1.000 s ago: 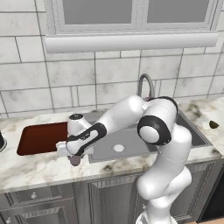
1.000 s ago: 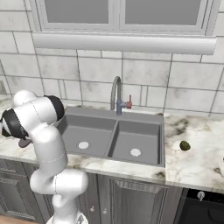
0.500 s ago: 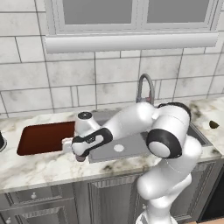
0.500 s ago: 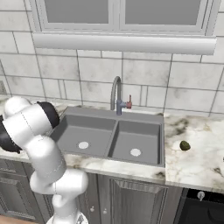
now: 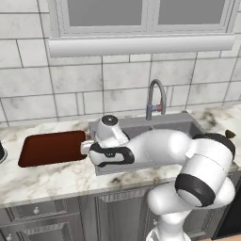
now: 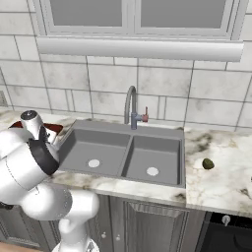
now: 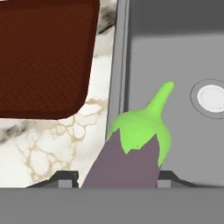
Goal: Pick up all produce items and place them in the sink. Turn on the sink faucet to wash them. Then turn the sink off and put them in the tray.
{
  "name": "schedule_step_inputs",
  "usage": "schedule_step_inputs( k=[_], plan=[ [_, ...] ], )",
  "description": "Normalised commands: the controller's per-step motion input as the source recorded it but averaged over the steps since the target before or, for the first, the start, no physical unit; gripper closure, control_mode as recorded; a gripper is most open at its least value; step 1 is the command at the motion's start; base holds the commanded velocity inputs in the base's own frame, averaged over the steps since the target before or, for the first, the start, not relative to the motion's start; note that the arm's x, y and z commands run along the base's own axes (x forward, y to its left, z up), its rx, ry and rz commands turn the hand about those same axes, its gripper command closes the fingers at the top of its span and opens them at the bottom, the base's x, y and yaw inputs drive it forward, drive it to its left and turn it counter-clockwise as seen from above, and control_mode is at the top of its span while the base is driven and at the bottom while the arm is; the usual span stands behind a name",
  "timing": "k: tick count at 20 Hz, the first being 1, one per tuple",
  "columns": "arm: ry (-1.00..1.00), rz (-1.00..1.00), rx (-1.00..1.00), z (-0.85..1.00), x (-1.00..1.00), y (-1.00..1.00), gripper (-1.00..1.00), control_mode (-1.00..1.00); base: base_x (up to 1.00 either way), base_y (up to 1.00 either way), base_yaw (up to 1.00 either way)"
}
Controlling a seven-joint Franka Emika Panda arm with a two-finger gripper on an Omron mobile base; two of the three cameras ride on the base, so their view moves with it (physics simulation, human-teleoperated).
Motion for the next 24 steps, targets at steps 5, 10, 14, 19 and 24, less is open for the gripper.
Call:
schedule_step_inputs(
  k=[5, 10, 14, 19, 24],
  plan=[
    [-0.09, 0.0, 0.03, 0.19, 0.04, -0.74, 1.0, -1.0, 0.0, 0.0, 0.0],
    [-0.05, 0.0, 0.04, 0.02, 0.13, -0.73, 1.0, -1.0, 0.0, 0.0, 0.0],
    [0.0, 0.0, 0.0, 0.0, 0.33, -0.61, 1.0, -1.0, 0.0, 0.0, 0.0],
    [0.07, 0.0, 0.0, 0.0, 0.47, -0.35, 1.0, -1.0, 0.0, 0.0, 0.0],
    [0.09, -0.07, -0.06, -0.03, 0.39, -0.06, 1.0, -1.0, 0.0, 0.0, 0.0]
  ],
)
